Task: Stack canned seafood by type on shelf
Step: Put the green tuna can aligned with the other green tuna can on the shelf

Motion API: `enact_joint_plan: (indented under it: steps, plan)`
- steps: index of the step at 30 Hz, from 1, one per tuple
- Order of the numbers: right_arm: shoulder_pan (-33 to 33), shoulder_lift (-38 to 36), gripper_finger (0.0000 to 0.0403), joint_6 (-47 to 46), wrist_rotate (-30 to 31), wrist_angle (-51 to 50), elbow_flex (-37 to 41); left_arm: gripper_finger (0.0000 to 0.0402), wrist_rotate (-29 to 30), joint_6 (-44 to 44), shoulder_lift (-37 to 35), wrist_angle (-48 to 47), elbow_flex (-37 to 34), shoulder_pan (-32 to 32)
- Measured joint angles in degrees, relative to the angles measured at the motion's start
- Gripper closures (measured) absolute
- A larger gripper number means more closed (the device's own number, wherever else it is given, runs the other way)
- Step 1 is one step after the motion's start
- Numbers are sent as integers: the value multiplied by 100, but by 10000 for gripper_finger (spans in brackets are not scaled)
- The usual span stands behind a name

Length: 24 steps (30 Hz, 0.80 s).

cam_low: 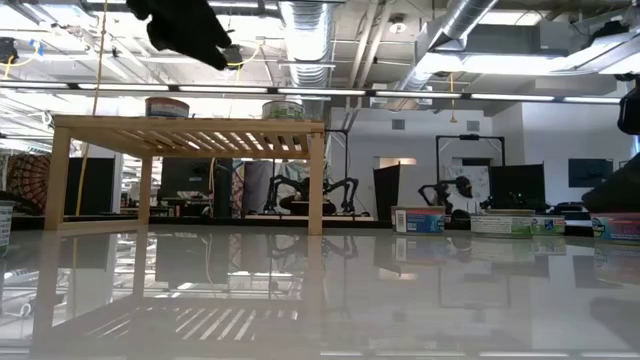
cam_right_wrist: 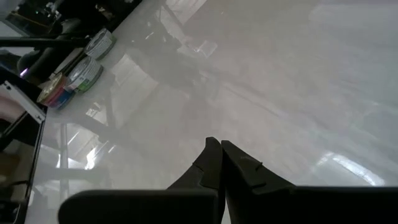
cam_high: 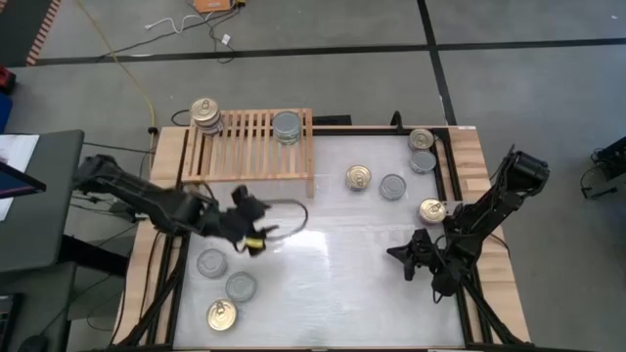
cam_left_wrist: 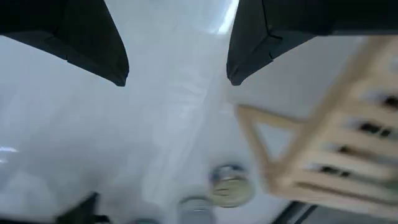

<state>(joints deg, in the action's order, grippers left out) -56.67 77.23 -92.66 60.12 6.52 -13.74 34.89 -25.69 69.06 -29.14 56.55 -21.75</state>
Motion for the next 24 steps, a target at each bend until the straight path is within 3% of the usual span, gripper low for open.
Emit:
enact_joint_plan:
  steps: [7,18,21,24]
  plan:
    - [200,0,368,22,0,353,0,141,131,-659,1177,874,-279,-407]
    - [624,0,368,997,118,534,0,141,-175,515,3276,3612,-325,-708]
    - [998,0,379,1703,115,663,-189,141,-175,736,3599,4067,-325,-709]
    - [1540,0,392,2988,-88,659,-703,141,-181,763,3831,4279,-325,-631]
